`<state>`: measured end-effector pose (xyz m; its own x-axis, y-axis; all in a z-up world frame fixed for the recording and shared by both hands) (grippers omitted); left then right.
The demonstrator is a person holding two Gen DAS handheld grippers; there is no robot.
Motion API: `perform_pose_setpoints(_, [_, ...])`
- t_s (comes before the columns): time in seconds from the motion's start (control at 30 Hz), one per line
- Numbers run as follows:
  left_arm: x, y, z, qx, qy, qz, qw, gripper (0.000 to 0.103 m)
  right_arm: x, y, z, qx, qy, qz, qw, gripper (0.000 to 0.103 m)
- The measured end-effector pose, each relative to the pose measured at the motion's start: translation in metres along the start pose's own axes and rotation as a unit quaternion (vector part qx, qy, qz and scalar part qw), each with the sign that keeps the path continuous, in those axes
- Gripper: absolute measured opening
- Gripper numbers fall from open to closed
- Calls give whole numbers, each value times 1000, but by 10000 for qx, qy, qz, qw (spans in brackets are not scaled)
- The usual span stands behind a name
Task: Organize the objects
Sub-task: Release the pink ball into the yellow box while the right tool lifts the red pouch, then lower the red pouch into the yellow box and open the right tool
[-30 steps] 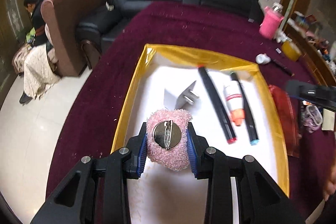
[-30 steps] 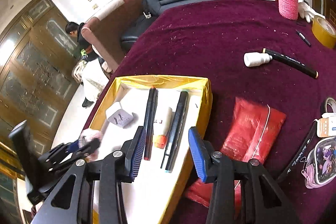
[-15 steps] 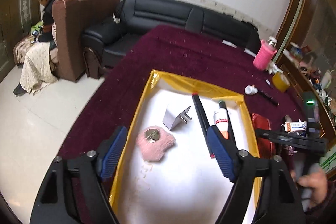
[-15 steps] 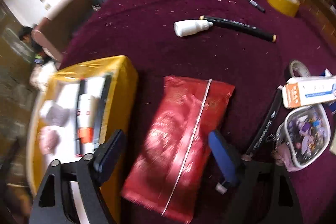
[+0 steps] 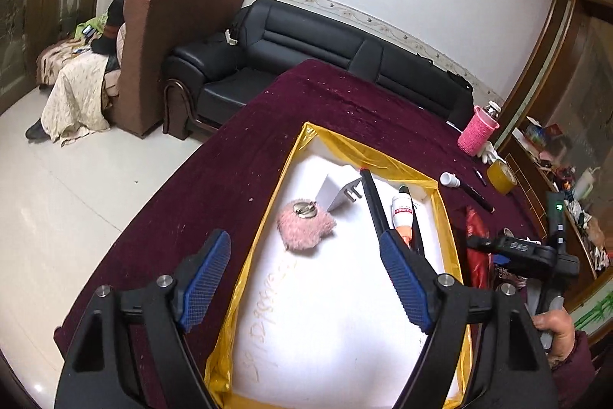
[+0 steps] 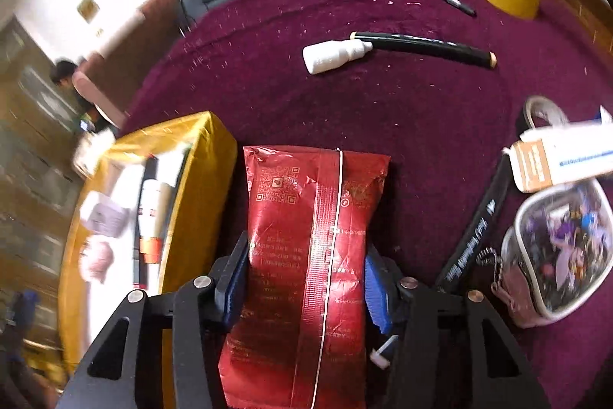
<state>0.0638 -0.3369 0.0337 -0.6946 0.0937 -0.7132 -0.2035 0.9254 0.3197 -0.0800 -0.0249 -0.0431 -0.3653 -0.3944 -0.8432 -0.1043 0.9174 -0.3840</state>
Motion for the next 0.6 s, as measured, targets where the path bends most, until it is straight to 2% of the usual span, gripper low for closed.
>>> perform_pose_setpoints(0.17, [-7, -6, 12, -87, 48, 28, 9999, 80, -40, -18, -3, -28, 436, -530, 9976, 56])
perform_pose_setpoints(0.4, [-9, -13, 24, -196, 35, 45, 9998, 80, -100, -92, -11, -790, 1047, -975, 9865, 55])
perform_pose_setpoints(0.5, [-7, -15, 27, -224, 6, 60, 9997, 80, -99, -129, -10, -1199, 930, -1077, 9825, 55])
perform_pose_setpoints(0.6, [-7, -17, 30, -241, 12, 116, 9996, 80, -75, -160, 4, -1480, 468, -1248, 9800, 55])
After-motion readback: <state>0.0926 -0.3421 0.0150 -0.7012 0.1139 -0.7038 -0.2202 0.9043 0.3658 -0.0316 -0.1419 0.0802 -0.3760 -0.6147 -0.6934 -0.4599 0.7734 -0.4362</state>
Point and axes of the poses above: each gripper's, at about its wrist camera, not at the fingertips, and x roughly the way its jaws point, y to its right, z to its underside, the point moved 9 cm from there along x, roughly the way its jaws point, and after that the axes turned 7 degrees about -y, right-handed, at the moved point
